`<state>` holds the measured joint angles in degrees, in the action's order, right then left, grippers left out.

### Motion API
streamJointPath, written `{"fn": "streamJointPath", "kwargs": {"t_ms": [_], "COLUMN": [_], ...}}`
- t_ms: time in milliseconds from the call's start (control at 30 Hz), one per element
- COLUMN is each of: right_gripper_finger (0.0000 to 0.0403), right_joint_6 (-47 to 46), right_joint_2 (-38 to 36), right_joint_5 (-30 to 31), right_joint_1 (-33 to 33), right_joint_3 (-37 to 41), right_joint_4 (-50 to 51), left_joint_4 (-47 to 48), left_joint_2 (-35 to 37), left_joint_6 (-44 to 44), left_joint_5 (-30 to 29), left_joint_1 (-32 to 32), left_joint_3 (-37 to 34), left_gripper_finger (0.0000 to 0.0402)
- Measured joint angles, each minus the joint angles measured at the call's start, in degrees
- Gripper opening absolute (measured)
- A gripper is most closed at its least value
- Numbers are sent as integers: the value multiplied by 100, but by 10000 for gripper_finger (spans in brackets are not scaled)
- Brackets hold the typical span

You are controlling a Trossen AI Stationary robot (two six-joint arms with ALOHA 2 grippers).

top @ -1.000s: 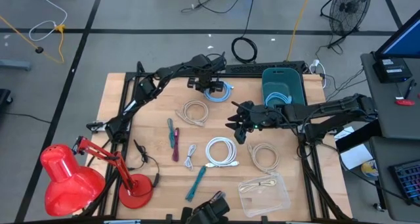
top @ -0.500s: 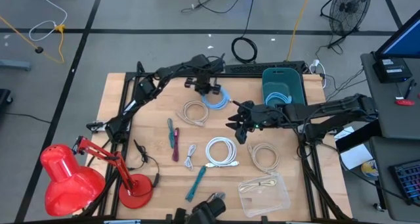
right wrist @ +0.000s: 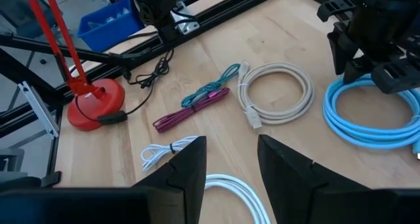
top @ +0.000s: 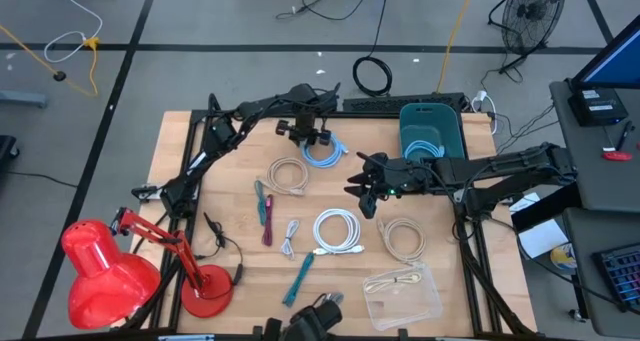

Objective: Pick & Place USB Port
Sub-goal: Put the blue hdmi cable into the blue bin

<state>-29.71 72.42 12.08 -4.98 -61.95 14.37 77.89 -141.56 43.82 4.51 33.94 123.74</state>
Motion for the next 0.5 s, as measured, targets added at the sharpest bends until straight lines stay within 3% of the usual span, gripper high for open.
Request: {"fn": "streamJointPath", "kwargs": {"t_ms": [200, 500], "right_gripper_finger": [128, 128], "right_joint_6": [30, 50], "right_joint_2": [0, 0], "right_joint_5": [7, -6], "right_joint_1": [5, 55], "right_joint_3": [0, 0], "right_joint_4": [-174, -304], "left_joint_4": [131, 201], "left_joint_2": [0, 239], "left_joint_6": [-10, -777], "left_joint_5": [128, 293], "left_joint_1": [39, 110], "left_joint_3": [0, 38], "left_gripper_finger": [165, 170]}}
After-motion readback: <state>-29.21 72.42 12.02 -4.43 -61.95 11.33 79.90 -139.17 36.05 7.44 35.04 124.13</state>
